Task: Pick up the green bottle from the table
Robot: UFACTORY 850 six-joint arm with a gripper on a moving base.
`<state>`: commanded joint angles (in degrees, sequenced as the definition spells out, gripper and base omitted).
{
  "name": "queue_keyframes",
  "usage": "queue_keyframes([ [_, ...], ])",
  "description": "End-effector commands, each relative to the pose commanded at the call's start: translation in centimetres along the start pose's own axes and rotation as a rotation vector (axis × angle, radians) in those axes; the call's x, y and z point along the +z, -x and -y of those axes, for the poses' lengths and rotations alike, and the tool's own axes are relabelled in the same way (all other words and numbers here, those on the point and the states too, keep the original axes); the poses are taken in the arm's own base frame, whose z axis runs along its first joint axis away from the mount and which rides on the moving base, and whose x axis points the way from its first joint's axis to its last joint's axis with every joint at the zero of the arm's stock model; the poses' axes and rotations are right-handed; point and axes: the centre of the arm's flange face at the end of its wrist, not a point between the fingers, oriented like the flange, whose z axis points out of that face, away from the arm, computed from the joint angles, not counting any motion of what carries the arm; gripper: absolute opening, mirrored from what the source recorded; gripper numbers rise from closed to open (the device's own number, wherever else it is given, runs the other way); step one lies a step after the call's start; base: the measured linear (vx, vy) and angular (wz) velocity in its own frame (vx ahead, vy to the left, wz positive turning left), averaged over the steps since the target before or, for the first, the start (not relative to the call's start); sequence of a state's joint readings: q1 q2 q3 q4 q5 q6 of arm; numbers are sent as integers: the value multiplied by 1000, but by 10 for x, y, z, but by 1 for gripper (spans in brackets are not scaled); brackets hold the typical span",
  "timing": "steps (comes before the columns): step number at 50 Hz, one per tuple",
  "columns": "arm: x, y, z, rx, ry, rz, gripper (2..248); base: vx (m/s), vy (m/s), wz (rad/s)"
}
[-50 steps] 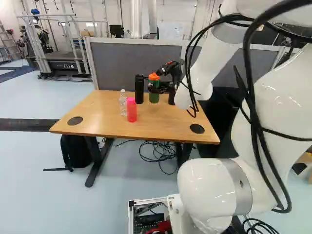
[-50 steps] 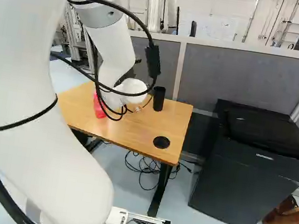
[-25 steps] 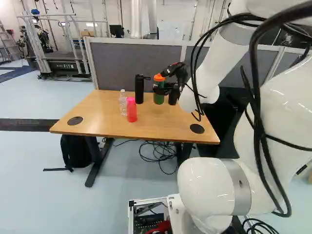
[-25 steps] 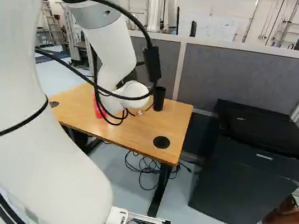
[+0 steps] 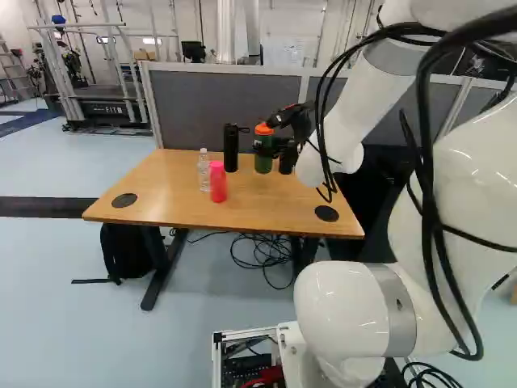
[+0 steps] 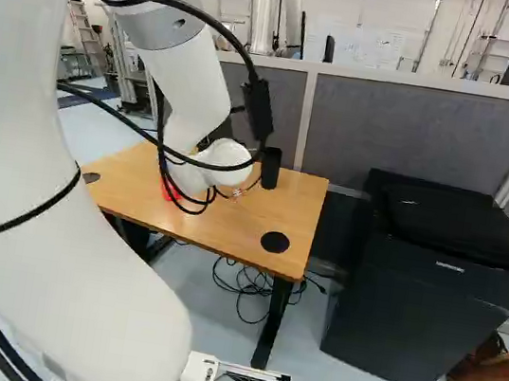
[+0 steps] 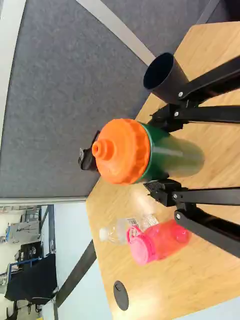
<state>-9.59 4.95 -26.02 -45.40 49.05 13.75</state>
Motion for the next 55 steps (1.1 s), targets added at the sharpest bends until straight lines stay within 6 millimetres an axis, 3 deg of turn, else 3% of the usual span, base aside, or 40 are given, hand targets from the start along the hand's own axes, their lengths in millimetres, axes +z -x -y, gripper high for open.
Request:
queue_keyframes([
  [55, -25, 31, 36, 128, 160, 2, 8, 0, 0, 0],
])
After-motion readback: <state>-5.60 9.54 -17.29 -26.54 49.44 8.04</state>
